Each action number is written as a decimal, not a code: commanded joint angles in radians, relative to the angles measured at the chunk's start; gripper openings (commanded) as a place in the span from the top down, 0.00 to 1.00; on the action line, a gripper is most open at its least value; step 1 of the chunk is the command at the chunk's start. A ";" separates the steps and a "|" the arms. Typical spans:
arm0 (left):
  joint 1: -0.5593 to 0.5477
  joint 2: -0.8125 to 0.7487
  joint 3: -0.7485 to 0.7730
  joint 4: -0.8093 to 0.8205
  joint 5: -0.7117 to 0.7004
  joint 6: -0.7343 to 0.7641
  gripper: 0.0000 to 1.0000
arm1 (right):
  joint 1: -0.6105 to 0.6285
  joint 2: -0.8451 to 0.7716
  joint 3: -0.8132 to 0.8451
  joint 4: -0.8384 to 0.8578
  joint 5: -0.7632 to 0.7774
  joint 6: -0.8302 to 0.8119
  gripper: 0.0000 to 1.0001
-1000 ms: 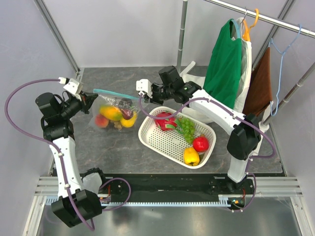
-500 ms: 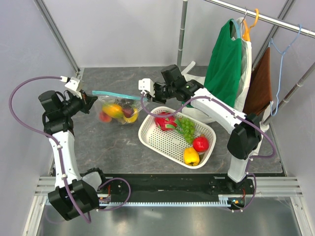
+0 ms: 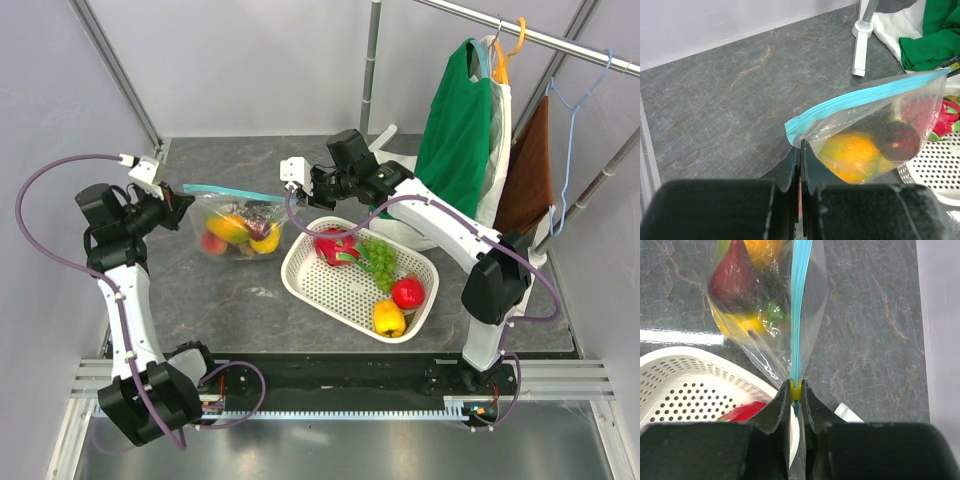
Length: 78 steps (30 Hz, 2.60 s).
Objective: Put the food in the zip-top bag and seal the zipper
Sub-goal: Zip the zipper food storage bag at the center of the board, then place the zipper food storage bag at the center of the board.
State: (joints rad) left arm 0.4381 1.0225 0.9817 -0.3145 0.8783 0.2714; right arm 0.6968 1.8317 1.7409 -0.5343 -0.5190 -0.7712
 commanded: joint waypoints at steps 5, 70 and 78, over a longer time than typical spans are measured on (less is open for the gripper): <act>0.040 -0.028 0.095 -0.150 0.157 0.160 0.64 | 0.035 -0.041 -0.003 0.014 0.010 0.091 1.00; -0.498 0.145 0.279 -0.689 -0.127 0.948 0.98 | 0.081 -0.124 -0.136 0.125 -0.033 0.168 1.00; -0.480 0.168 0.302 -0.654 -0.171 0.888 0.98 | 0.075 -0.146 -0.175 0.108 0.002 0.127 1.00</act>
State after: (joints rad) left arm -0.0528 1.1828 1.2358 -0.9943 0.7296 1.2083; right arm 0.7750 1.7462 1.5898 -0.4496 -0.5289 -0.6086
